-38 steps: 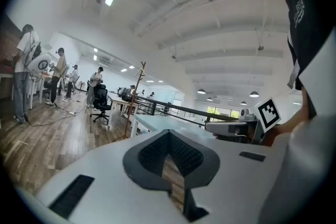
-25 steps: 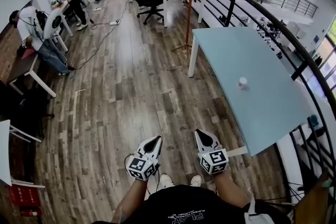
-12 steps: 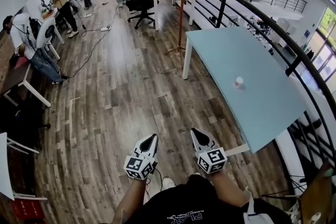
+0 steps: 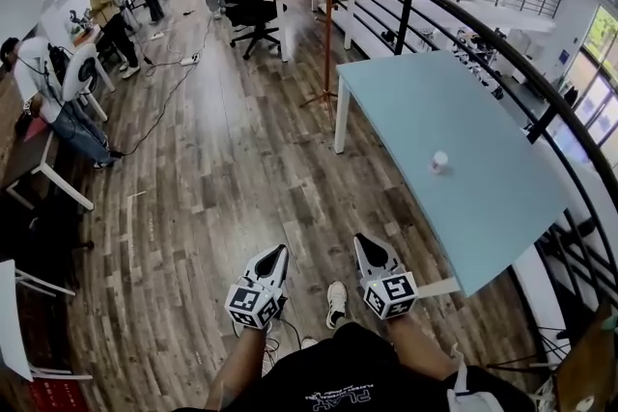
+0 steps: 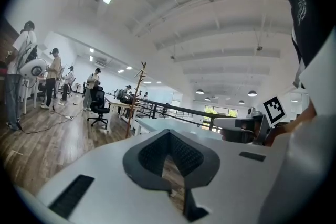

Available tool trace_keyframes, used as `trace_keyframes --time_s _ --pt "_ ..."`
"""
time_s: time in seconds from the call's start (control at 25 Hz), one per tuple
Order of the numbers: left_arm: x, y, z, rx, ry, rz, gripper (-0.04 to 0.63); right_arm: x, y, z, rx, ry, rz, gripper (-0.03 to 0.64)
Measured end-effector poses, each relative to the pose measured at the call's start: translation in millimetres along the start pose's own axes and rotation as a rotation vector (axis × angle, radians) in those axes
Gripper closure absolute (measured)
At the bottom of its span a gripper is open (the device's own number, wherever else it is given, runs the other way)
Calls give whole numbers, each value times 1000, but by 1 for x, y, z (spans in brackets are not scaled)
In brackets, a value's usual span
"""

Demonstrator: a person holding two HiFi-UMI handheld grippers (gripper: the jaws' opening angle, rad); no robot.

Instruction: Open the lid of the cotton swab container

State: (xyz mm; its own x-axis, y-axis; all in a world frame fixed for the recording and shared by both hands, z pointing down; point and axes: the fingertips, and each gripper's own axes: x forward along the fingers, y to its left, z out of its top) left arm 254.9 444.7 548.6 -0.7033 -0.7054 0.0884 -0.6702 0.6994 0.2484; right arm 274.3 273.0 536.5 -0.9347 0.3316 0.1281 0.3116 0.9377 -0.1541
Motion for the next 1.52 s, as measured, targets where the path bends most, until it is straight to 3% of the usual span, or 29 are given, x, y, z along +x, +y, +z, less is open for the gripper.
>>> trace_keyframes --time_s 0.32,0.72,1.36,1.52 --pt "84 36 35 5 -24 13 592 68 -65 28 17 -38 -41 595" --pt "160 50 40 3 3 -18 592 126 -108 36 -10 -13 24 595" --pt "236 35 27 -5 60 -90 592 140 -169 32 26 15 6 595" --pt "262 35 25 7 71 -149 592 145 -178 30 26 36 -2 595"
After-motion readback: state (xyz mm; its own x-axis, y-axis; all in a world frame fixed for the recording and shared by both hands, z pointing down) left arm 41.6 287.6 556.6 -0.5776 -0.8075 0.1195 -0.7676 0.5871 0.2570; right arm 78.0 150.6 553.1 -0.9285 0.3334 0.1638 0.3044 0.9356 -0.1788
